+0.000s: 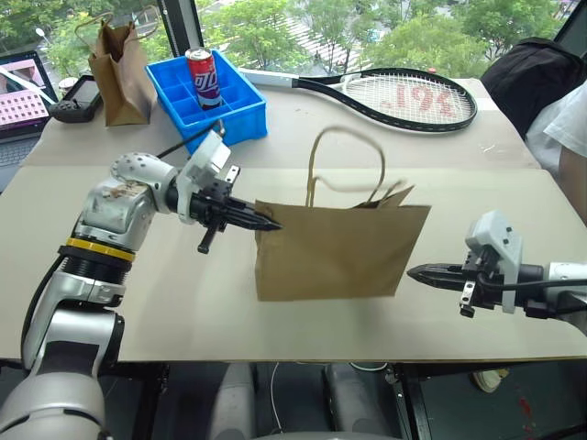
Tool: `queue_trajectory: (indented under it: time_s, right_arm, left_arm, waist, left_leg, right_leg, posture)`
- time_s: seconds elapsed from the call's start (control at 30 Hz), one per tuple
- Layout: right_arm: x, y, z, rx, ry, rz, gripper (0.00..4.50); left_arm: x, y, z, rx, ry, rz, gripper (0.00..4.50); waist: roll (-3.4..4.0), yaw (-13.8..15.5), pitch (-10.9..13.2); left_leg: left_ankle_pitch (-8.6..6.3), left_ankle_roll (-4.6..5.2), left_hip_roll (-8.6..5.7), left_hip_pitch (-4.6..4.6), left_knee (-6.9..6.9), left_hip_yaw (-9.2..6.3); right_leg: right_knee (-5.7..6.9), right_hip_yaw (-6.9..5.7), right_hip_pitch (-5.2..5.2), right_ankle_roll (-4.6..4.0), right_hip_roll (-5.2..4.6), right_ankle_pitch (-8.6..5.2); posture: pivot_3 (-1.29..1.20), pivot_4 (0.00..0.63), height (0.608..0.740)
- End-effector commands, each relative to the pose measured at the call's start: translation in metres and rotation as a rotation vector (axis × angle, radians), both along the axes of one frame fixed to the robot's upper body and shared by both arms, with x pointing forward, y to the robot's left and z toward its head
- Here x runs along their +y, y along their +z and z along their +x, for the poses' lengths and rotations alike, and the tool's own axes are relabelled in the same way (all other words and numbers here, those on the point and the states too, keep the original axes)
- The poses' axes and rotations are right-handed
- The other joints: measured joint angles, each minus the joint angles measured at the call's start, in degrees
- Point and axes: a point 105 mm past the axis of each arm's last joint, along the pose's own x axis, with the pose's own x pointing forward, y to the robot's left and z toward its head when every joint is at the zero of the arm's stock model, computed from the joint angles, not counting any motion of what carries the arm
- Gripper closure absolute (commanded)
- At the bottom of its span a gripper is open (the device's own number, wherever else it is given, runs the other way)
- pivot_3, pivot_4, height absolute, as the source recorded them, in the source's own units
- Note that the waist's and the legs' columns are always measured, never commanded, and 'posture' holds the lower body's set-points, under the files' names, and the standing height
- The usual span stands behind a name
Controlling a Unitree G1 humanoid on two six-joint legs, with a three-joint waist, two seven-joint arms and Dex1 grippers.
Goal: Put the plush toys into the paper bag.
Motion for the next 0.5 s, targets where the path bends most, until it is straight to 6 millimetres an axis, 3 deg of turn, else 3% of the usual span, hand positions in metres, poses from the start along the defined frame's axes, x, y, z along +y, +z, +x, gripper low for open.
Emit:
queue_trajectory:
  time_s: [0.03,0.23,0.33,0.5]
  right_arm:
    - [-0.005,0.010,-0.007,-0.034,-0.015,-0.024,4.50]
    - [-0.012,0.011,-0.010,-0.031,-0.035,-0.035,4.50]
    - [-0.014,0.014,-0.008,-0.034,-0.036,-0.036,4.50]
    - [-0.018,0.017,-0.003,-0.037,-0.028,-0.020,4.50]
  left_arm:
    - [0.000,0.011,0.002,-0.087,-0.038,0.013,4.47]
    - [0.006,0.002,0.003,-0.071,-0.033,0.056,4.47]
    - [0.008,0.006,0.001,0.002,-0.015,0.043,3.75]
    - [0.021,0.020,-0.008,0.021,0.013,-0.003,1.98]
  waist:
    - [0.00,0.12,0.00]
    - [0.00,0.10,0.00]
    - [0.00,0.08,0.00]
    - [0.00,0.07,0.00]
  left_leg:
    - [0.00,0.00,0.00,0.00,0.00,0.01]
    - [0.00,0.00,0.00,0.01,0.02,0.01]
    - [0.01,0.01,0.00,0.01,0.02,-0.01]
    - [0.01,0.01,0.00,0.01,0.01,0.01]
  right_leg:
    - [-0.01,0.00,0.01,0.00,-0.01,0.00]
    - [-0.04,0.01,0.05,0.02,0.00,0.00]
    - [-0.03,0.00,0.04,0.03,0.00,-0.01]
    - [-0.04,0.00,0.04,0.05,0.00,-0.02]
  posture:
    - [0.00,0.150,0.656]
    - [0.00,0.150,0.656]
    - [0.00,0.150,0.656]
    - [0.00,0.150,0.656]
